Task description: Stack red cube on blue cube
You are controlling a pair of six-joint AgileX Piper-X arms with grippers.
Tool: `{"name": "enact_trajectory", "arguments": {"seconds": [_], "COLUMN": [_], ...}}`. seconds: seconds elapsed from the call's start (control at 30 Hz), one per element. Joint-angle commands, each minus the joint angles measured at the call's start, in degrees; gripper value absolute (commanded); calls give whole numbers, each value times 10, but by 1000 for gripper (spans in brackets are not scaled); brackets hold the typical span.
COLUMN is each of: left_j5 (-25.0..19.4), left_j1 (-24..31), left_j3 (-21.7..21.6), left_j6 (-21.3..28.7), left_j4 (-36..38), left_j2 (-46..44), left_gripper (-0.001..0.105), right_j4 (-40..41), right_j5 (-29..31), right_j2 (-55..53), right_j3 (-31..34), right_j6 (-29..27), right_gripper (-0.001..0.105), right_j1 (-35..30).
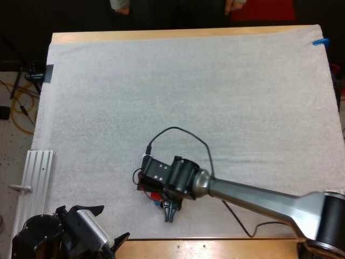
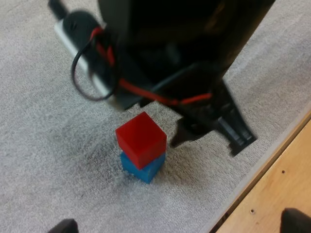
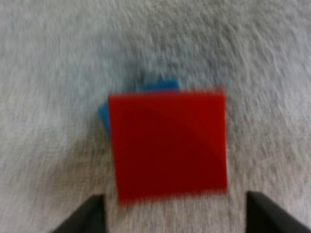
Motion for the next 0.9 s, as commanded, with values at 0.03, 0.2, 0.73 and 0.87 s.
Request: {"name": "enact_trajectory", "arguments": {"seconds": [0.03, 0.2, 0.73, 0.87], "left_j5": [-3, -6, -144, -142], "left_j1": [-3, -3, 2, 41], "left_j3": [-4, -4, -4, -4], "left_j6": [-5, -5, -45, -45], "left_j4": [1, -4, -281, -361], "left_j2": [1, 1, 101, 158], "left_gripper": [76, 76, 76, 76], "right_j4": [38, 51, -99, -96], "right_j5": [5, 4, -127, -127], "right_j2": [-45, -111, -200, -213], "right_j3": [-4, -4, -4, -4], "right_j6": [13, 40, 145, 146], "right_gripper": [74, 79, 79, 79], "right_j1": [-2, -6, -390, -495]}}
